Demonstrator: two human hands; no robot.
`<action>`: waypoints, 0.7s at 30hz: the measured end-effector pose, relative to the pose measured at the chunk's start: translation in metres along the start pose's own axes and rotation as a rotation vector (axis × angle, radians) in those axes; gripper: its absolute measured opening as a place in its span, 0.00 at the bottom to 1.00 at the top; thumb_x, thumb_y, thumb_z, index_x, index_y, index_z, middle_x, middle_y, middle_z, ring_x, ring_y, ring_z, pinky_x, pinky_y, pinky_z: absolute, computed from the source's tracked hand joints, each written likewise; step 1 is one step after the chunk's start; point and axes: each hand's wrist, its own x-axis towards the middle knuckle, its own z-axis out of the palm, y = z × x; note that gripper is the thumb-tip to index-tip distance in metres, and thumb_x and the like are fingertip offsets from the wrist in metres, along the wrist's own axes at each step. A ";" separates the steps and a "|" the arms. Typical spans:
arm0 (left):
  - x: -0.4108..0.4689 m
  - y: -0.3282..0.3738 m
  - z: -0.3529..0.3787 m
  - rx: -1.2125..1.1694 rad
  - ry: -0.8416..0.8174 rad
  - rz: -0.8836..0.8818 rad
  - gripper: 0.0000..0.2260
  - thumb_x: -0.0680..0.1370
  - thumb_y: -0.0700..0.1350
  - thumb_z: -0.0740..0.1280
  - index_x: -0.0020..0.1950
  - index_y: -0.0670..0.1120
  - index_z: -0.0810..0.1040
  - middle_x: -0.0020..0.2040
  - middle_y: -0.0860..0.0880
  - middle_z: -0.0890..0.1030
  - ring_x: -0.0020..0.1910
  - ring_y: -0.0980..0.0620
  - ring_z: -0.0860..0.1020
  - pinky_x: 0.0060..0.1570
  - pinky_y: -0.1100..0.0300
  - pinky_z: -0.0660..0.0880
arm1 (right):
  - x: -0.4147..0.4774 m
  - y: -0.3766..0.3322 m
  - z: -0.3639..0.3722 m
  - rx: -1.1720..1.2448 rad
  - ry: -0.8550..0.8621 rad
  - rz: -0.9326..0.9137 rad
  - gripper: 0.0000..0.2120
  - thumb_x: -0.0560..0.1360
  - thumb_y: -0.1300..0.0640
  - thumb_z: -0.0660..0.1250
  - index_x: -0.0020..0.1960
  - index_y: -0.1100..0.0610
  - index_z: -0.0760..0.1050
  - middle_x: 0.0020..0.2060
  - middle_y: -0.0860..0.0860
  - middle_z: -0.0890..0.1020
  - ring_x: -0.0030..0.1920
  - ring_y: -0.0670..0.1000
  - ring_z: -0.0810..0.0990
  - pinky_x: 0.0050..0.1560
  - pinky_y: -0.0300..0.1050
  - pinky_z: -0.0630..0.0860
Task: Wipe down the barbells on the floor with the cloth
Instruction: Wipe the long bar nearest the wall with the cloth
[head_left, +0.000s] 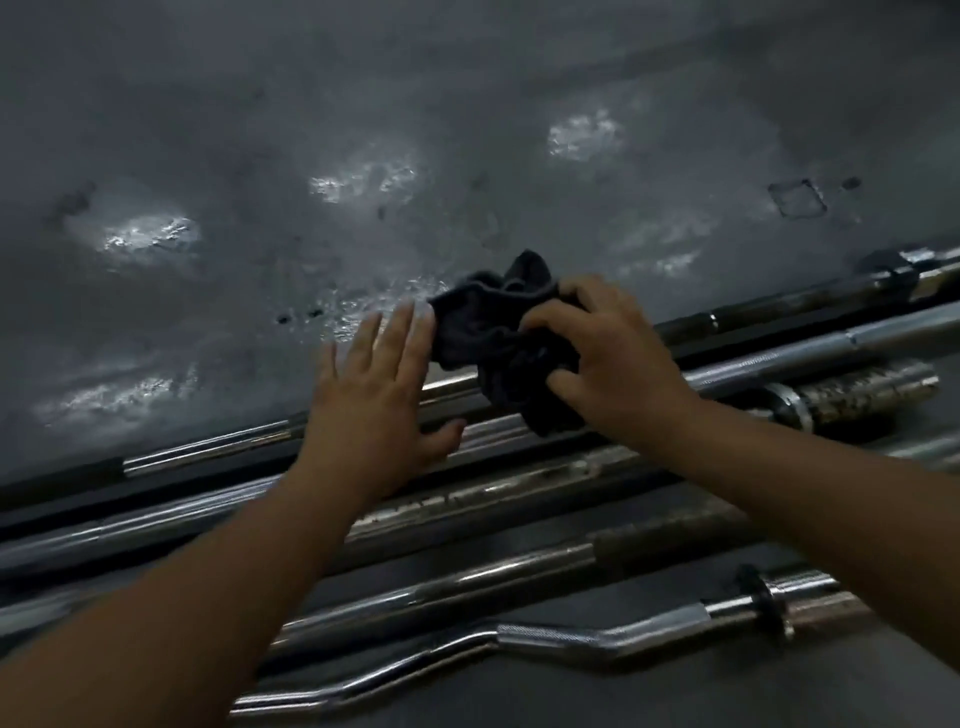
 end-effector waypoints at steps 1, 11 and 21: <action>0.004 -0.011 -0.011 0.009 0.012 -0.004 0.49 0.70 0.69 0.63 0.80 0.52 0.39 0.81 0.48 0.44 0.79 0.43 0.48 0.73 0.36 0.52 | 0.011 -0.013 -0.005 -0.048 -0.006 -0.044 0.23 0.65 0.64 0.72 0.59 0.52 0.78 0.58 0.56 0.74 0.57 0.60 0.71 0.50 0.58 0.77; -0.068 -0.102 -0.182 -0.244 0.057 -0.205 0.45 0.73 0.59 0.64 0.79 0.53 0.38 0.81 0.49 0.41 0.79 0.45 0.44 0.72 0.35 0.50 | 0.052 -0.215 -0.087 -0.174 -0.079 -0.126 0.23 0.64 0.64 0.72 0.58 0.55 0.79 0.59 0.59 0.76 0.58 0.63 0.72 0.53 0.60 0.75; -0.279 -0.264 -0.381 -0.402 0.130 -0.733 0.45 0.69 0.49 0.66 0.80 0.49 0.46 0.81 0.45 0.48 0.78 0.42 0.51 0.71 0.33 0.56 | 0.113 -0.545 -0.150 0.061 -0.140 -0.218 0.23 0.63 0.63 0.67 0.57 0.54 0.81 0.61 0.54 0.74 0.62 0.56 0.69 0.62 0.50 0.69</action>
